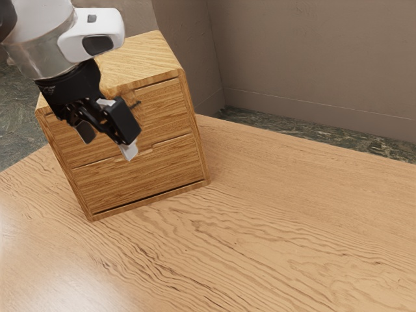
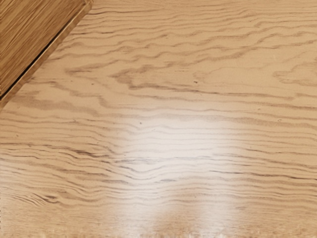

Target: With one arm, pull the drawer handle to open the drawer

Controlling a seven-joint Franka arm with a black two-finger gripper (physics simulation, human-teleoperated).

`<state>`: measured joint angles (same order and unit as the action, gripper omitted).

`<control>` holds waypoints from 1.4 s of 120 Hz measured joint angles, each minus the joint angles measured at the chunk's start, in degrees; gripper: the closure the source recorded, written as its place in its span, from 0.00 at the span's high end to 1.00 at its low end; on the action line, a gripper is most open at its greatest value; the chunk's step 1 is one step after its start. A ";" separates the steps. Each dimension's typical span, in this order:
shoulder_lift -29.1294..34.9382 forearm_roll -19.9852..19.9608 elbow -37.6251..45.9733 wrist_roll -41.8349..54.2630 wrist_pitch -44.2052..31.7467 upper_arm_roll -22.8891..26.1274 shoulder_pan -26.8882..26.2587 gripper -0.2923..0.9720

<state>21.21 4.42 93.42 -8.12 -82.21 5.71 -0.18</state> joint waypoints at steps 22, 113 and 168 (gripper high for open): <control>5.26 0.47 11.63 -0.15 -4.21 -1.54 0.52 0.77; 5.20 25.35 20.28 23.73 -24.78 -1.54 -1.77 0.77; -4.70 29.31 16.08 32.82 -30.88 -10.55 -3.85 0.77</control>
<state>16.51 33.73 109.50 24.70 -113.09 -4.84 -4.03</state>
